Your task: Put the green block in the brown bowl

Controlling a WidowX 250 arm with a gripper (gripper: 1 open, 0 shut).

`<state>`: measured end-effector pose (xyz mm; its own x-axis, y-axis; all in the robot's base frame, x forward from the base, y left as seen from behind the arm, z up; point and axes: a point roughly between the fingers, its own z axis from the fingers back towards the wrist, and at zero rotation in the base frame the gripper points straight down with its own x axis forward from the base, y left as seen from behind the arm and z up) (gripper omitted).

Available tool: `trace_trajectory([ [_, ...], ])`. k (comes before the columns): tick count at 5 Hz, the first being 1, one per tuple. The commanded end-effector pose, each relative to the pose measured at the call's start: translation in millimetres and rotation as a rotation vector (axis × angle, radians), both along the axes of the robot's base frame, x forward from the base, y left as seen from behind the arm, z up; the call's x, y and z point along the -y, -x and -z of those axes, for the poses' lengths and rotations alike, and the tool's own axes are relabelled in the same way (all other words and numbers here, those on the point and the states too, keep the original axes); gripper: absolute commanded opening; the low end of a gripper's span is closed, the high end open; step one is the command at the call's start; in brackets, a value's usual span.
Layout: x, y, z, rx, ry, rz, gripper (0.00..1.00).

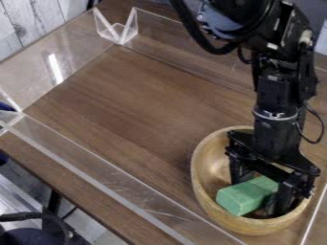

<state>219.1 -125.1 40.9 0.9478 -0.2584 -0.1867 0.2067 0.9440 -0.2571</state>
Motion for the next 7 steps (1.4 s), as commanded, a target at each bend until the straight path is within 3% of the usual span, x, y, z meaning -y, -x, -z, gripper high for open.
trace_trajectory([
  [1,2,-13.9,-20.1,0.076,0.021,-0.006,1.0],
  [2,1,-13.8,-20.8,0.105,0.009,-0.027,1.0],
  [3,-1,-14.7,-26.7,0.157,-0.008,-0.055,1.0],
  [4,-1,-13.3,-36.6,0.138,-0.045,-0.077,1.0],
  [5,-1,-11.8,-39.6,0.111,-0.066,-0.093,1.0],
  [7,-2,-30.3,-54.6,0.113,-0.12,-0.053,1.0],
])
